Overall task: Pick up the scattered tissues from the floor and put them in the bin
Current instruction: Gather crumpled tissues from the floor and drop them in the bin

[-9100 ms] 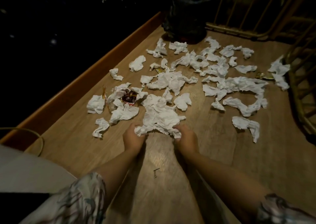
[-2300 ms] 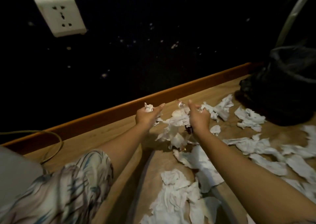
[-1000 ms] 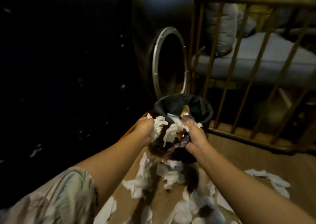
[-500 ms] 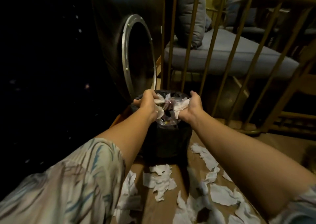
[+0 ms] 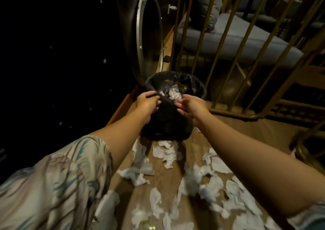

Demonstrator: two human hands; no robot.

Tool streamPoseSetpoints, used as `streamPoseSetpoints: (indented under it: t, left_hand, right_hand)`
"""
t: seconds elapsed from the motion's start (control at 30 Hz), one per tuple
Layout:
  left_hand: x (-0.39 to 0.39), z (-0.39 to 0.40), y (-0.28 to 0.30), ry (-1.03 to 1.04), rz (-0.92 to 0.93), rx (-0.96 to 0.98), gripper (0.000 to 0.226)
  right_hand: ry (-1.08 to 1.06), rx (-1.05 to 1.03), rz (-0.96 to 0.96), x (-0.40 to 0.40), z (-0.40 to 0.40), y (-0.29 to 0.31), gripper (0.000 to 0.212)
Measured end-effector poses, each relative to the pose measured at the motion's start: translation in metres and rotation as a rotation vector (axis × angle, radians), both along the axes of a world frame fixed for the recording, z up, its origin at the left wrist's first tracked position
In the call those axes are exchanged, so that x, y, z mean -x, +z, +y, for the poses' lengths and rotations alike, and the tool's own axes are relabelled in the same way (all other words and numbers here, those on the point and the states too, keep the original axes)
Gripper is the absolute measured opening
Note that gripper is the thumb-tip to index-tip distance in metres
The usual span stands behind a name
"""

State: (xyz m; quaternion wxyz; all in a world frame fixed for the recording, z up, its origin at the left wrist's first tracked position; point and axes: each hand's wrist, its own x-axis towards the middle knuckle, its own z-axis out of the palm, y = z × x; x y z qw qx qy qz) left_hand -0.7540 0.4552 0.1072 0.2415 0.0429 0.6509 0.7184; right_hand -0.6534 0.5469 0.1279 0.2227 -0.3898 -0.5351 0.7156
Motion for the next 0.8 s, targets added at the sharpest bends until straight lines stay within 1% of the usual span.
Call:
streamPoseSetpoints:
  t: [0.1, 0.23, 0.37, 0.43, 0.5, 0.57, 0.6, 0.63, 0.67, 0.7, 0.77, 0.8]
  left_hand:
    - [-0.019, -0.031, -0.02, -0.03, 0.0, 0.062, 0.024]
    - [-0.035, -0.079, -0.043, -0.02, 0.007, 0.166, 0.015]
    - [-0.049, -0.143, -0.071, -0.018, 0.133, 0.338, 0.007]
    - [-0.057, -0.18, -0.087, -0.027, 0.217, 0.44, 0.01]
    - [-0.068, -0.22, -0.111, -0.04, 0.293, 0.568, 0.016]
    - [-0.086, -0.263, -0.139, -0.035, 0.327, 0.695, 0.015]
    - [-0.097, -0.283, -0.154, -0.025, 0.336, 0.752, 0.014]
    - [-0.109, -0.301, -0.169, -0.018, 0.346, 0.81, 0.014]
    - [-0.123, -0.318, -0.182, -0.021, 0.362, 0.868, 0.015]
    - [-0.137, -0.332, -0.191, -0.037, 0.377, 0.922, 0.018]
    - [-0.165, -0.355, -0.206, -0.098, 0.395, 1.032, 0.034]
    - [-0.177, -0.365, -0.212, -0.145, 0.394, 1.077, 0.046]
  right_hand:
    - [0.008, 0.006, -0.026, -0.009, -0.035, -0.025, 0.018]
    - [-0.013, 0.091, -0.044, -0.012, -0.085, -0.069, 0.018]
    - [0.087, 0.179, -0.091, -0.013, -0.143, -0.116, 0.023]
    - [0.16, 0.179, -0.149, -0.015, -0.175, -0.138, 0.023]
    - [0.254, 0.078, -0.244, -0.019, -0.207, -0.159, 0.022]
    - [0.373, -0.171, -0.33, -0.028, -0.235, -0.18, 0.022]
    - [0.446, -0.313, -0.353, -0.035, -0.246, -0.188, 0.016]
    - [0.521, -0.416, -0.347, -0.042, -0.255, -0.197, 0.006]
    - [0.598, -0.501, -0.357, -0.049, -0.262, -0.206, 0.017]
    - [0.688, -0.573, -0.383, -0.054, -0.266, -0.217, 0.038]
    - [0.862, -0.694, -0.474, -0.061, -0.274, -0.233, 0.072]
    - [0.938, -0.738, -0.506, -0.064, -0.277, -0.238, 0.084]
